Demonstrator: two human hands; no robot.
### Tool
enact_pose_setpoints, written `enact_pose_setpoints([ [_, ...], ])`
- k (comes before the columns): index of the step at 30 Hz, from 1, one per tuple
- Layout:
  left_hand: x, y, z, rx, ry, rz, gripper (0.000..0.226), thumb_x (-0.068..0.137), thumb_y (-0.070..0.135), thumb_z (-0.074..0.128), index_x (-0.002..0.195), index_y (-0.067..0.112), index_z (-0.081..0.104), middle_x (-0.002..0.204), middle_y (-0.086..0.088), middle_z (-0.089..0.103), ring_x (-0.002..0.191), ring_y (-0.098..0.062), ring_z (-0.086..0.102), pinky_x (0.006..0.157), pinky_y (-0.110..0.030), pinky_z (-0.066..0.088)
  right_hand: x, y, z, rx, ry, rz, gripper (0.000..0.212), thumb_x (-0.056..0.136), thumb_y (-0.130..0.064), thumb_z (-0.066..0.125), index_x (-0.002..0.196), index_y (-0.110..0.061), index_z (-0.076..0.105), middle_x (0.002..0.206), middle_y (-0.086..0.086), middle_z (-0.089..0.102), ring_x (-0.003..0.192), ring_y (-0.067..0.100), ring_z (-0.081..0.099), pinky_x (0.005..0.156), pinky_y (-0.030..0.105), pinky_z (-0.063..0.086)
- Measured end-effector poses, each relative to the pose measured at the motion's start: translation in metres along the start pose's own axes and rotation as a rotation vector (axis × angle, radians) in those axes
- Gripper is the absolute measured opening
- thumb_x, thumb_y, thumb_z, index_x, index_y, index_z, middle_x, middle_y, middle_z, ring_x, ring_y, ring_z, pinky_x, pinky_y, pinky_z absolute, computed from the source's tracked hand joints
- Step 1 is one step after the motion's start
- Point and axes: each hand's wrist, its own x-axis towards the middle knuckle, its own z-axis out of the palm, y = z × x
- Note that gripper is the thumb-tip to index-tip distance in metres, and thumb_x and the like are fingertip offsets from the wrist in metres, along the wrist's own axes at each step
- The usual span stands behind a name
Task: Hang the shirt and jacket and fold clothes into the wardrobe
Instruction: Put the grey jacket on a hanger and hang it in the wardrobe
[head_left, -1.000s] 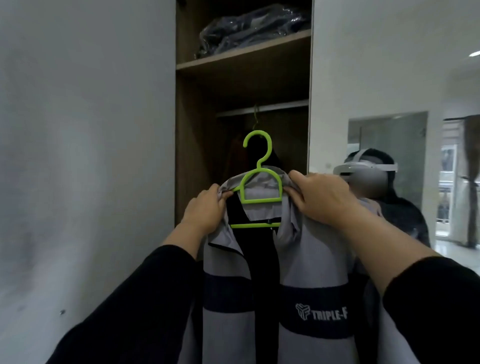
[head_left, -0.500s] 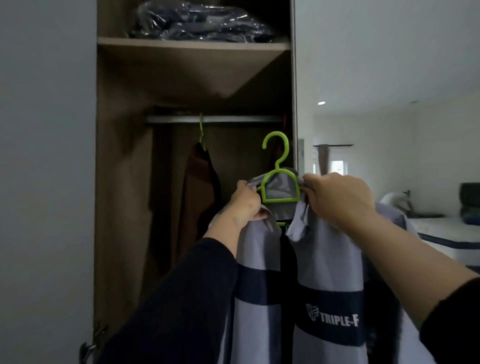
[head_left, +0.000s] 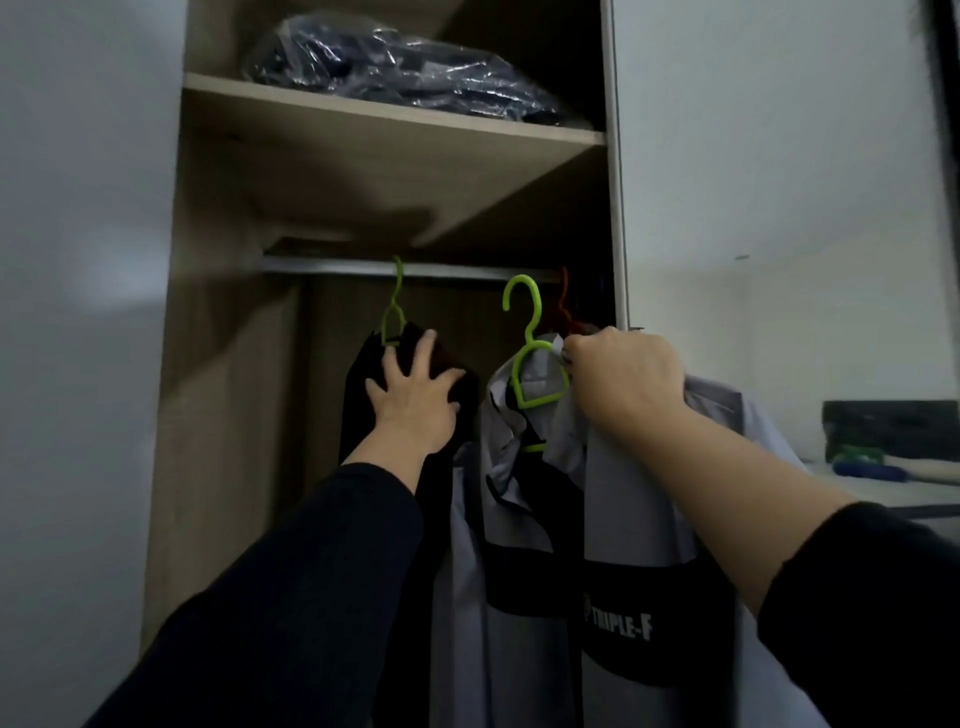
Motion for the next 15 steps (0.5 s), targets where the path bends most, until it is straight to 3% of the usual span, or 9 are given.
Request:
enact_pose_setpoints([
  [3, 0.015, -0.005, 0.003, 0.271, -0.027, 0.156, 0.044, 0.1, 0.039, 0.031, 0.144, 0.035, 0.029, 0.159, 0.007, -0.013, 0.144, -0.037, -0.012, 0.11, -0.066, 0.011, 0.009, -0.012, 0.006, 0.03, -0.03, -0.011, 0.022, 0.095, -0.012, 0.046, 0.108, -0.021, 0.061, 0.094, 0.005, 0.064, 0.087, 0.03, 0.064, 0.061, 0.032, 0.035],
  [5, 0.02, -0.007, 0.008, 0.307, -0.019, 0.088, 0.046, 0.101, 0.044, 0.027, 0.144, 0.028, 0.028, 0.158, 0.004, 0.007, 0.143, -0.036, 0.003, 0.106, -0.061, 0.022, 0.016, -0.019, 0.012, 0.042, -0.043, -0.008, 0.022, 0.096, -0.013, 0.046, 0.111, -0.022, 0.059, 0.095, 0.004, 0.064, 0.086, 0.029, 0.064, 0.06, 0.032, 0.036],
  [7, 0.018, -0.017, 0.014, 0.234, 0.003, -0.041, 0.048, 0.098, 0.046, 0.036, 0.139, 0.022, 0.032, 0.149, -0.001, 0.022, 0.132, -0.038, 0.025, 0.095, -0.055, 0.035, 0.025, -0.028, 0.02, 0.044, -0.062, 0.014, 0.022, 0.096, -0.014, 0.047, 0.113, -0.021, 0.059, 0.094, 0.004, 0.063, 0.087, 0.027, 0.064, 0.059, 0.032, 0.036],
  [9, 0.015, -0.031, 0.021, 0.137, 0.087, -0.119, 0.046, 0.092, 0.031, 0.055, 0.13, 0.018, 0.033, 0.14, -0.005, 0.028, 0.115, -0.037, 0.04, 0.078, -0.045, 0.047, 0.036, -0.038, 0.031, 0.03, -0.085, 0.034, 0.023, 0.096, -0.012, 0.047, 0.112, -0.02, 0.061, 0.087, 0.003, 0.06, 0.087, 0.027, 0.064, 0.058, 0.033, 0.037],
  [11, 0.016, -0.045, 0.026, 0.045, 0.169, -0.146, 0.052, 0.084, 0.007, 0.062, 0.126, 0.018, 0.034, 0.136, -0.006, 0.029, 0.105, -0.035, 0.045, 0.066, -0.035, 0.047, 0.05, -0.05, 0.042, 0.023, -0.097, 0.033, 0.025, 0.095, -0.007, 0.046, 0.111, -0.019, 0.062, 0.089, 0.004, 0.062, 0.087, 0.027, 0.065, 0.057, 0.033, 0.038],
  [15, 0.025, -0.055, 0.023, 0.029, 0.238, -0.102, 0.05, 0.08, -0.002, 0.063, 0.121, 0.017, 0.041, 0.129, -0.006, 0.028, 0.102, -0.031, 0.044, 0.06, -0.029, 0.044, 0.089, -0.071, 0.06, 0.056, -0.1, 0.035, 0.026, 0.092, -0.004, 0.048, 0.109, -0.016, 0.064, 0.094, 0.004, 0.065, 0.088, 0.027, 0.065, 0.056, 0.033, 0.038],
])
